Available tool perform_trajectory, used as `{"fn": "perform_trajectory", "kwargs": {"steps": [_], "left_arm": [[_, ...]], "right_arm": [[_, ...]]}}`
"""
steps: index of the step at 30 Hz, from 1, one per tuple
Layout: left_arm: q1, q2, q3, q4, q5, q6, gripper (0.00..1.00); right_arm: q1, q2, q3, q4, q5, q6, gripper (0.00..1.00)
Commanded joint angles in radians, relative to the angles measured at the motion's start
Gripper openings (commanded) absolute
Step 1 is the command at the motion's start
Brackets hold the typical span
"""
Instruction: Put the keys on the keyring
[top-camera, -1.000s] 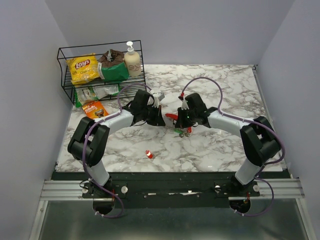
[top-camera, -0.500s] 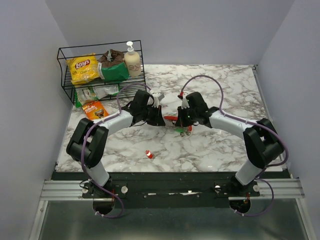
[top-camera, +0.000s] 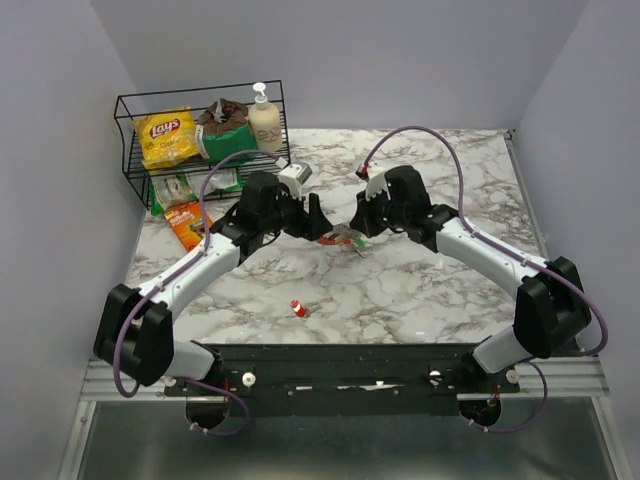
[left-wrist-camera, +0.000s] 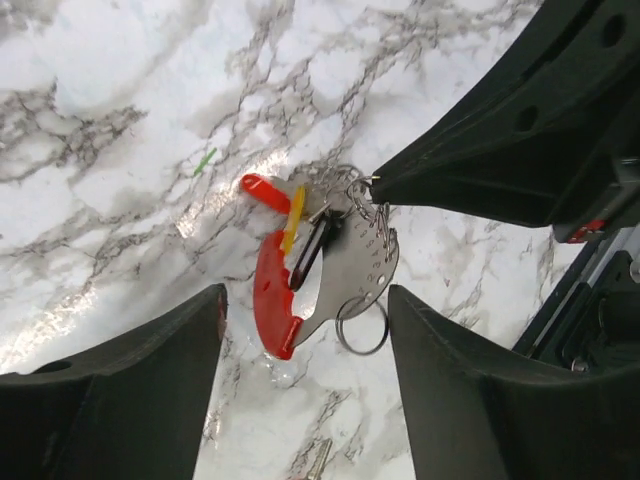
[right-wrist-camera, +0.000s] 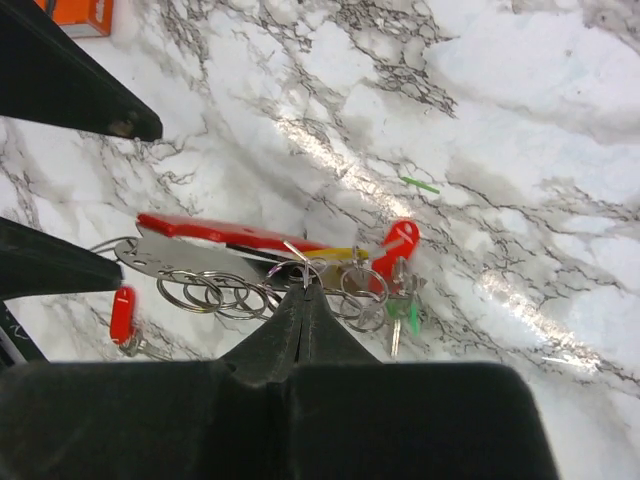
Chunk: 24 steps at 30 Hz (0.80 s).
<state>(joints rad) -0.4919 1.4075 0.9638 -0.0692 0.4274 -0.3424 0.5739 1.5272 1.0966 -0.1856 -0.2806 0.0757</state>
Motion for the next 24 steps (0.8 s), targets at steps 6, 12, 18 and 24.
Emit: {"fn": "perform_trajectory", "kwargs": {"steps": [6,12,18,24], "left_arm": [[0.018,-0.153,-0.004,0.054,-0.030,0.019,0.80],[0.021,-0.159,0.033,0.031,-0.007,0.036,0.80],[0.021,-0.127,0.039,0.064,0.066,0.022,0.72],[0.023,-0.093,0.010,0.199,0.163,-0.020,0.54]], "right_arm": [[-0.005,-0.099,0.054,0.028,-0.111,-0.146,0.01],[-0.005,-0.134,0.052,0.038,-0.201,-0.214,0.01],[-0.005,-0.183,-0.003,0.086,-0.313,-0.235,0.01],[-0.006,-0.194,-0.038,0.112,-0.354,-0.228,0.01]]}}
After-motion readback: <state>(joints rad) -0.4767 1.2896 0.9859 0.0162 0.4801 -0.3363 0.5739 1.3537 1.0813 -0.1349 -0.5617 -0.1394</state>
